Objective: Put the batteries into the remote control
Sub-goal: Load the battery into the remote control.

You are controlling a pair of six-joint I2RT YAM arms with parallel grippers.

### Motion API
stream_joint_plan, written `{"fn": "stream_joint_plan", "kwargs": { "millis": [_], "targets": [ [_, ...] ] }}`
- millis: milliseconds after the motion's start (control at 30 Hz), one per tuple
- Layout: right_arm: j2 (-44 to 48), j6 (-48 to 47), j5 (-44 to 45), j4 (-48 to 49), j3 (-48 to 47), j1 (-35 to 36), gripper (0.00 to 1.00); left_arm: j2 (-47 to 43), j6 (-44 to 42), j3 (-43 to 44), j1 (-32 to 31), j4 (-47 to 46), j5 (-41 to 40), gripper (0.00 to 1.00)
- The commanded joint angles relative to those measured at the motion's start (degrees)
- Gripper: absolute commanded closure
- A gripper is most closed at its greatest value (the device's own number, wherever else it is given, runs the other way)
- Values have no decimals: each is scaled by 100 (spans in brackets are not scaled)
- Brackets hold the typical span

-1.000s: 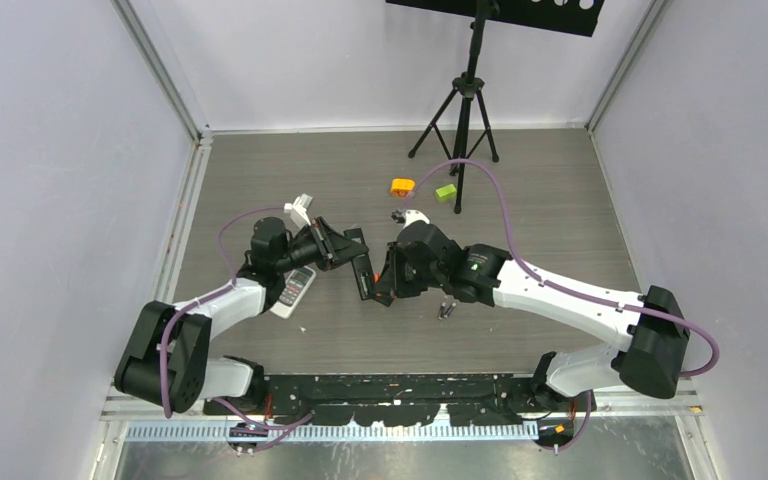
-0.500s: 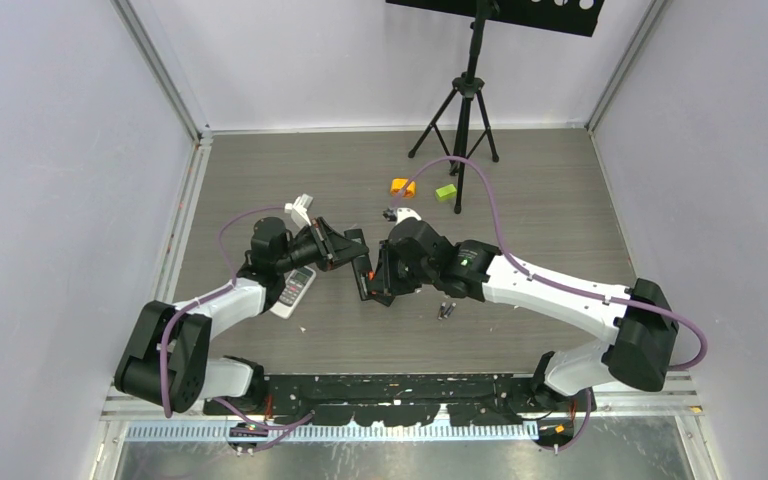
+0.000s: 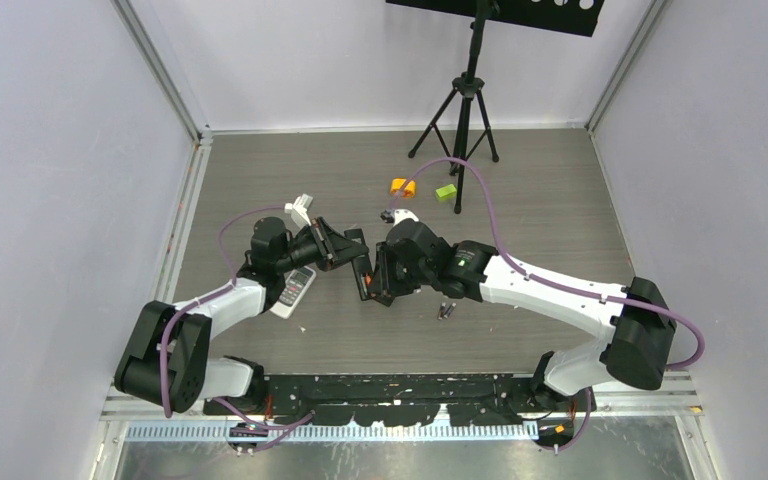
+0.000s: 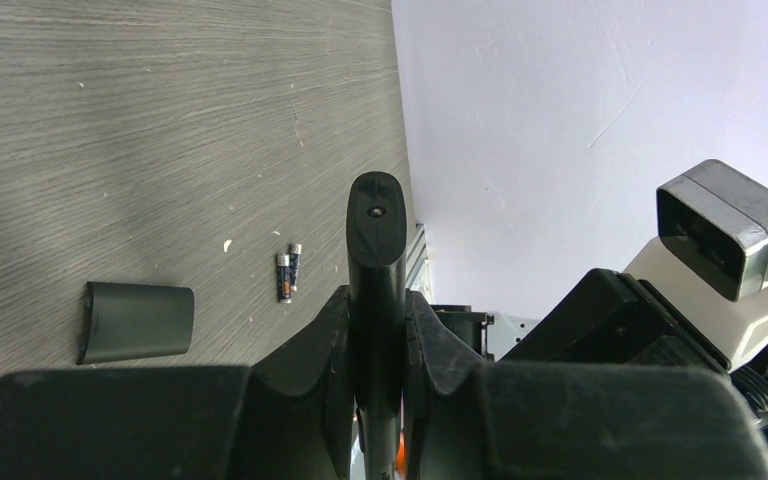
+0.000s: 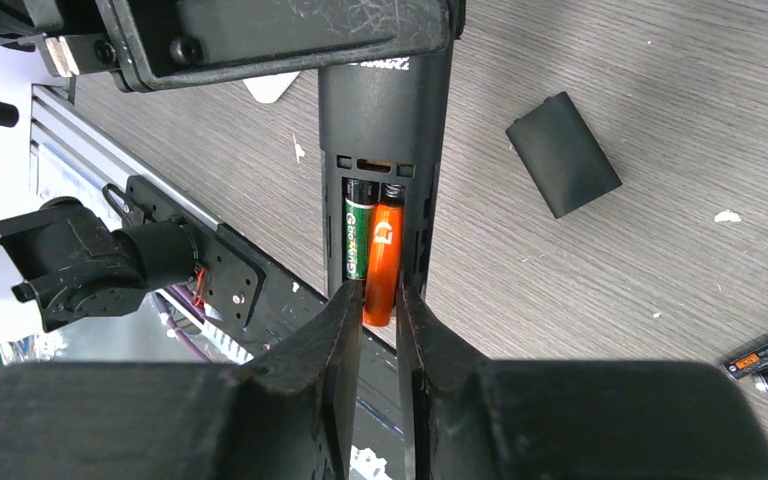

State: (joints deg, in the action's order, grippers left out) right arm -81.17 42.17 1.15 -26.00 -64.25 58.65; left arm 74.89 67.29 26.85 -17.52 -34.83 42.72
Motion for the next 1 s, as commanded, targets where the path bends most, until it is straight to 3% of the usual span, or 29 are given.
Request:
{"fn": "stream_joint_plan", "kwargs": {
  "millis": [0, 200, 400, 533, 633, 767, 967],
  "targets": [
    [4, -119, -36, 244, -169, 49, 74, 16, 14, 178, -15, -103, 87, 100],
    [-18, -146, 0, 140, -205, 63, 70, 9, 13, 180, -15, -103, 70, 100],
    [205, 18, 277, 130, -231, 67, 59, -43, 146, 183, -15, -98, 44, 100],
    [630, 343, 563, 452, -11, 67, 40, -249, 402, 217, -15, -32, -27, 100],
    [1112, 633, 550, 1287, 455, 67, 26, -413, 670, 320, -15, 320, -215, 100],
    [1630, 1084, 851, 1862, 937, 67, 21, -517, 1105, 504, -15, 673, -514, 100],
    [2261, 2011, 1535, 2097, 1493, 67, 18, -482, 2375, 759, -10, 83, -774, 100]
  ]
}}
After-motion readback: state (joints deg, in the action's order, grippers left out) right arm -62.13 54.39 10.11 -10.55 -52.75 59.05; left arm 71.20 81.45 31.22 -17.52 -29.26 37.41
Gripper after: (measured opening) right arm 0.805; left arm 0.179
